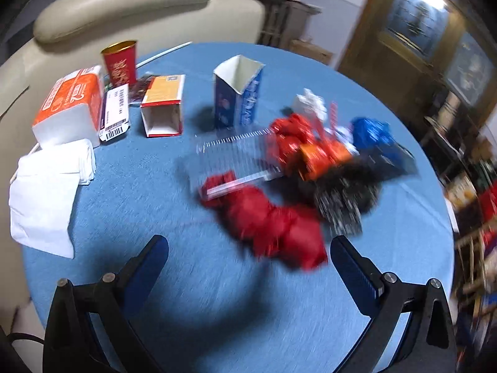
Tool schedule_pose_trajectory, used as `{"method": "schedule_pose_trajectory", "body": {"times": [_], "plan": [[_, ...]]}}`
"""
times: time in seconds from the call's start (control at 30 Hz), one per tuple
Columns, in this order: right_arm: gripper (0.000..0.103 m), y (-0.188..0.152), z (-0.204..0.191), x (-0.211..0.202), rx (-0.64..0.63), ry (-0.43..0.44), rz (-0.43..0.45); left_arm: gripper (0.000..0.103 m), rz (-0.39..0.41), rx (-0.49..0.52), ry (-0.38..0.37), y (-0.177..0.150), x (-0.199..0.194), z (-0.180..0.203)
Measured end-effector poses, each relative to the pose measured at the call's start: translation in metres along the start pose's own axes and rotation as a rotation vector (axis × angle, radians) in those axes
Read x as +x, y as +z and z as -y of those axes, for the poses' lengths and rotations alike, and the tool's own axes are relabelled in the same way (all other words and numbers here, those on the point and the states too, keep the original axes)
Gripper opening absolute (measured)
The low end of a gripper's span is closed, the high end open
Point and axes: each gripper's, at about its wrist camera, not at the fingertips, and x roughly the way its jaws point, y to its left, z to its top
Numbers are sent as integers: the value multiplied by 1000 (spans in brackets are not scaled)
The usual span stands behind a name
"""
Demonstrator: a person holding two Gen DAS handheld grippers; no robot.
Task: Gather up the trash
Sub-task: 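Grasp the red plastic bag with the left gripper while the right gripper approaches the black bags, then grasp the black plastic bags with the right gripper while the left holds the red bag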
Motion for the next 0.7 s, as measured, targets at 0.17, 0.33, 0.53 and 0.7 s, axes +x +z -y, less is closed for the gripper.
{"method": "schedule_pose_trajectory", "body": {"times": [0.17,0.33,0.53,0.7], "plan": [[103,1,11,7,25,-8,-18,92,-54,-65,75,15,30,7],[103,3,15,13,38,-4,-31,42,-93,-2,24,9,41,15],[103,23,-1,27,8,44,-30,38,-75,61,-24,-16,16,-2],[103,59,-36,60,-67,145,-38,38,-63,90,-29,-42,-3,-19]]}}
